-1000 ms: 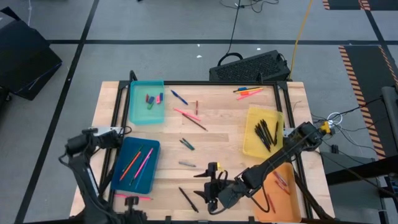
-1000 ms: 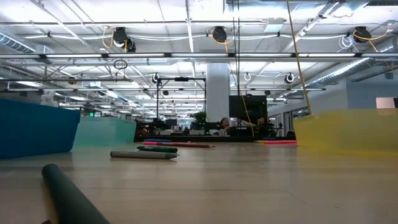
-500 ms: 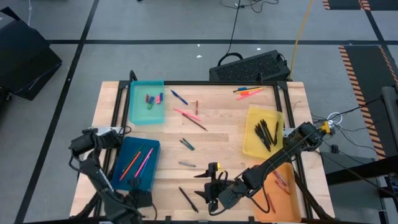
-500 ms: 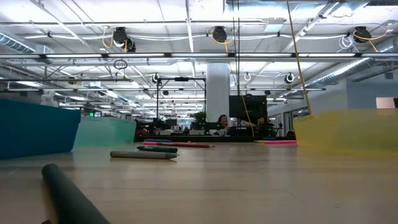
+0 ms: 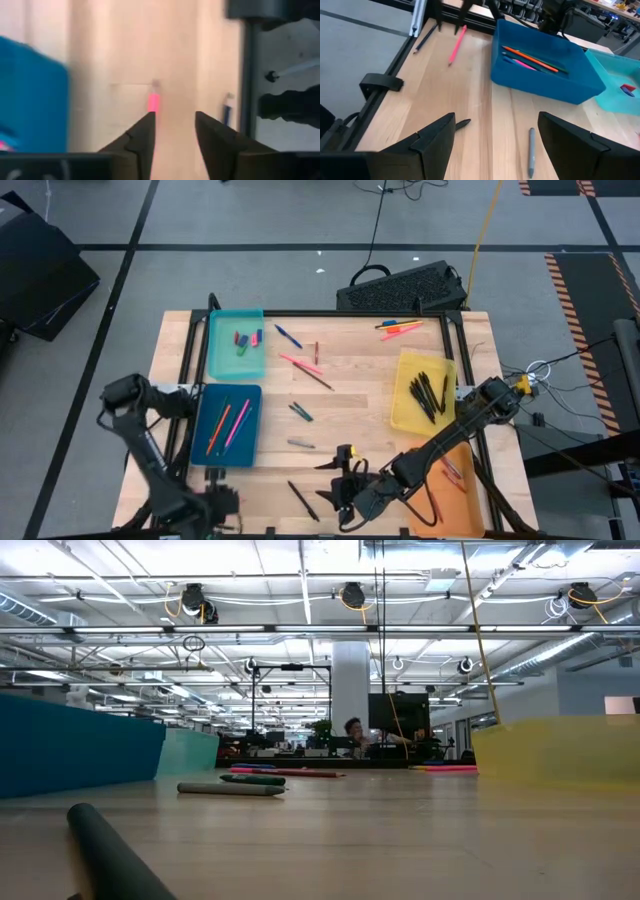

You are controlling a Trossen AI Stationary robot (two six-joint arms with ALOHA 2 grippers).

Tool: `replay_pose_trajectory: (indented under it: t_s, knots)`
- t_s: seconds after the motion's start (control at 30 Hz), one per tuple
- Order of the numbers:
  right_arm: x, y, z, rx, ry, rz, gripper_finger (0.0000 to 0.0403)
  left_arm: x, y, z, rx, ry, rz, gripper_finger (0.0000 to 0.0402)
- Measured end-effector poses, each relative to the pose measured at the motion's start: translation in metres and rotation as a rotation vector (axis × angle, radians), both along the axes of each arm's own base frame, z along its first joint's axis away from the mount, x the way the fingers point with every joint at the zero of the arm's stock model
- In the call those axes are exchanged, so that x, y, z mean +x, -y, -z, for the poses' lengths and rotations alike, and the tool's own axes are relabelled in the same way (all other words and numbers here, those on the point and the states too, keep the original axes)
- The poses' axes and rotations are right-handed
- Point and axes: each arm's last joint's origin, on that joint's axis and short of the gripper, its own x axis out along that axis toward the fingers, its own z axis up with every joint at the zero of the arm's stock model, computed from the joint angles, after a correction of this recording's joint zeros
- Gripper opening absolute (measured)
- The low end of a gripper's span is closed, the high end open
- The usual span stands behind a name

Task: Sort crayons/erasers/pens/pencils in bins
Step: Put the pink colored pencil into the blue bin

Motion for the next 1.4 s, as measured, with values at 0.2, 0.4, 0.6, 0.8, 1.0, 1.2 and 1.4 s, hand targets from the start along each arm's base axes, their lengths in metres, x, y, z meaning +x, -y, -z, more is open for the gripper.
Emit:
replay_pose_trajectory:
  t_s: [0.2, 0.4, 0.6, 0.8, 1.0, 1.2, 1.4]
  knots:
    - [-0.001, -0.002, 0.000, 0.000, -0.003, -0.004, 0.0274, -0.013, 0.015, 0.029, 0.081, 0.019, 0.051, 0.0168]
    - [-0.001, -0.002, 0.000, 0.012, -0.003, -0.002, 0.0274, -0.004, 0.007, 0.056, 0.140, -0.079, 0.015, 0.0150]
    - [-0.001, -0.002, 0.000, 0.013, -0.003, -0.003, 0.0274, 0.002, -0.006, 0.071, 0.064, -0.201, -0.021, 0.0092]
    - [-0.001, -0.001, 0.001, 0.011, -0.018, -0.025, 0.0274, 0.011, -0.011, 0.074, 0.019, -0.244, -0.004, 0.0015]
    - [-0.002, -0.001, 0.003, -0.005, -0.035, -0.027, 0.0274, 0.018, -0.014, 0.072, 0.017, -0.259, -0.003, 0.0010]
    - [-0.002, -0.001, 0.003, -0.007, -0.038, -0.027, 0.0274, 0.033, -0.022, 0.045, 0.062, -0.174, -0.043, 0.0011]
    - [-0.004, -0.001, 0.004, -0.011, -0.050, -0.027, 0.0274, 0.047, -0.039, -0.003, 0.000, -0.032, -0.055, 0.0008]
